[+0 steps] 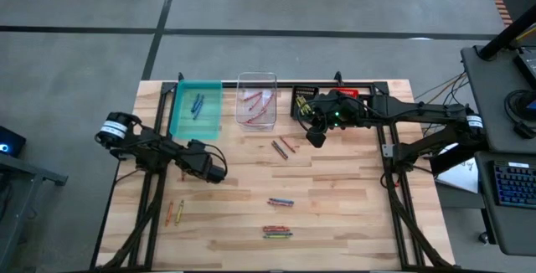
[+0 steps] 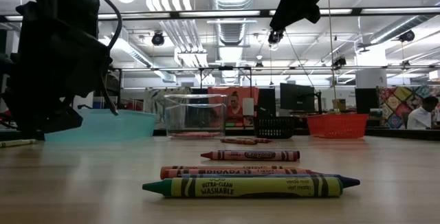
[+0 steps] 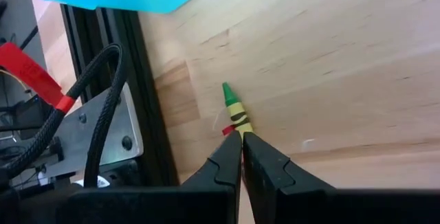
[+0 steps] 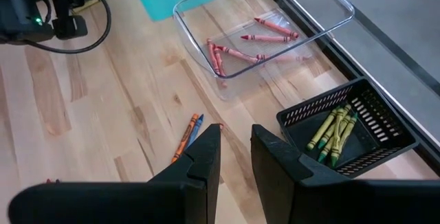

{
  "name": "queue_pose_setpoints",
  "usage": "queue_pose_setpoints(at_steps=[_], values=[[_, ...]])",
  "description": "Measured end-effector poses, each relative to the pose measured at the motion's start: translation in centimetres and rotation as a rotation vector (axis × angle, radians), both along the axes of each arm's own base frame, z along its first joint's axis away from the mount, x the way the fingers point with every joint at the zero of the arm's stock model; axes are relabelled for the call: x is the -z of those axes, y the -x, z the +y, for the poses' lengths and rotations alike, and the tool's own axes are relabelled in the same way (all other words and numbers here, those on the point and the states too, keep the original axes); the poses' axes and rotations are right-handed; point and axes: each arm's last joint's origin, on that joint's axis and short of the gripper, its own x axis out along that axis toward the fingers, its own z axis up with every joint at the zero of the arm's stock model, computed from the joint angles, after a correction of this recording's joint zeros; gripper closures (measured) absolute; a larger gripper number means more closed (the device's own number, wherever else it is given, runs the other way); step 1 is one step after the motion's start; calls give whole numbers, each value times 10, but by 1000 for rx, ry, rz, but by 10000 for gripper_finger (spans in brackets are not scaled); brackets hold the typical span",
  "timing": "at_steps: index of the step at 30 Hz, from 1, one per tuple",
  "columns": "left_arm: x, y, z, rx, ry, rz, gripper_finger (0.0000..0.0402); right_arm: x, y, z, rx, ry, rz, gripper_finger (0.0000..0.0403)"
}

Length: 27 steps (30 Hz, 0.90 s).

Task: Sort crayons
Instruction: Put the green crayon into the black bin

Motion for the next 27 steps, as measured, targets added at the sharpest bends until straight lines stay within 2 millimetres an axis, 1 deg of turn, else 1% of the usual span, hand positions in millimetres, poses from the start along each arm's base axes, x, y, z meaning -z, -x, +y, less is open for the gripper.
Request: queue_pose_setpoints(at_steps=[16, 19, 22, 27], values=[[6, 4, 1, -12, 9, -6, 401, 2, 0, 0, 8, -9, 1, 330], [5, -1, 0, -5, 24, -33, 401, 3, 0, 0, 11, -12, 4, 330], [2, -13, -3, 34, 64, -95, 401, 4, 0, 0, 11, -12, 7, 330], [-13, -26, -8, 87, 84, -96, 401, 5, 0, 0, 11, -12, 9, 330]])
